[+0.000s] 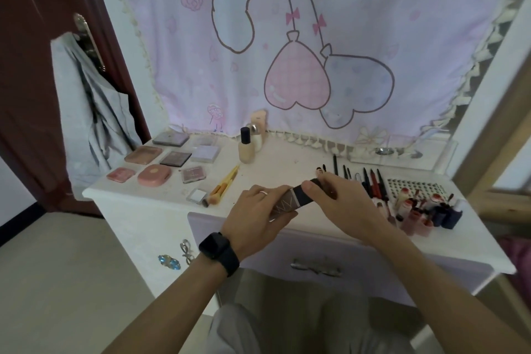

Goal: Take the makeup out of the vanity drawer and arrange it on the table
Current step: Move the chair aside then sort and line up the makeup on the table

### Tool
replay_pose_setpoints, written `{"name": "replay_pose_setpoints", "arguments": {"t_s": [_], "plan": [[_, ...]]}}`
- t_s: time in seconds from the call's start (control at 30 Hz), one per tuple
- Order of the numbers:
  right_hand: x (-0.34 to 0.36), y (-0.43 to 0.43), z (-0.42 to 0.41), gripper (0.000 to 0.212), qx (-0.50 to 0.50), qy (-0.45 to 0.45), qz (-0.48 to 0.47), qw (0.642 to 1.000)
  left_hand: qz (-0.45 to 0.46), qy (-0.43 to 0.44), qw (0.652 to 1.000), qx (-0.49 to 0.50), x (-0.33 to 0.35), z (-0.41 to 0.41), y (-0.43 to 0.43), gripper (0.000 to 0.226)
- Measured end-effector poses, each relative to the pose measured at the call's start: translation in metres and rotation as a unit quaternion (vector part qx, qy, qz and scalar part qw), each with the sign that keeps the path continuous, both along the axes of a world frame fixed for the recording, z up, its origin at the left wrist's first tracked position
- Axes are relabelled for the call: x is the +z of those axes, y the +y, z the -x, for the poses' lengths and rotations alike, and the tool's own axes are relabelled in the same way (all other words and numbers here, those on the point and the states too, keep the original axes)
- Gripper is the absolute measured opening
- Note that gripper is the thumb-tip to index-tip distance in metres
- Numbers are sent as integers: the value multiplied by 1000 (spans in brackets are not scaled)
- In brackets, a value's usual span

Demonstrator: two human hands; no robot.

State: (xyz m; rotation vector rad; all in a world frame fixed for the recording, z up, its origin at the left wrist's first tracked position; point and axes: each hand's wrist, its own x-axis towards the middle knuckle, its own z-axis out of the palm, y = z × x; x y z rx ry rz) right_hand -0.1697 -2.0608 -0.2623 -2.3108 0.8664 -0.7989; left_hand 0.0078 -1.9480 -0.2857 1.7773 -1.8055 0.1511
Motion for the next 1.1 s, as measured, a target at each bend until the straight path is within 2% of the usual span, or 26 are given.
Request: {"name": "replay_pose_setpoints", "arguments": {"t_s": [0.07, 0.17, 0.3, 0.47, 0.6, 0.7, 0.77, 0.8, 0.87, 0.93, 1.0, 1.1], "plan": [[1, -2, 8, 38, -3, 17, -1, 1000, -10, -20, 1000, -9, 5, 5, 1, 48], [6, -5, 15, 41, -1, 14, -3, 1000, 5, -119, 993, 2, 9, 16, 3, 46], [17, -6, 22, 49, 8, 36, 16, 999, -35, -46, 998, -8, 16, 20, 2, 48], [13, -3, 19, 46, -2, 9, -13, 1000, -32, -90, 995, 7, 15, 20, -2, 48], [7, -8, 20, 51, 28, 8, -100, 995, -57, -60, 996, -32, 13, 12, -4, 49], [3, -7, 14, 44, 5, 27, -43, 999, -49, -48, 997, -31, 6, 9, -7, 48], [8, -12, 20, 36, -27, -20, -54, 998, -50, 10, 998, -34, -1, -2, -5, 46], [13, -18, 27, 38, -46, -36, -64, 996, -52, 33, 998, -24, -5, -11, -2, 45], [24, -31, 42, 48, -62, -8, -58, 996, -48, 56, 997, 26, -13, -30, 5, 45], [31, -34, 45, 54, -27, -27, -96, 995, -19, 118, 990, 79, -20, -42, 8, 42], [29, -29, 35, 51, 25, -120, -198, 973, 12, 245, 965, 90, -22, -41, 6, 38], [19, -24, 16, 46, 61, -220, -355, 907, 14, 433, 900, 48, -20, -35, -1, 42]]}}
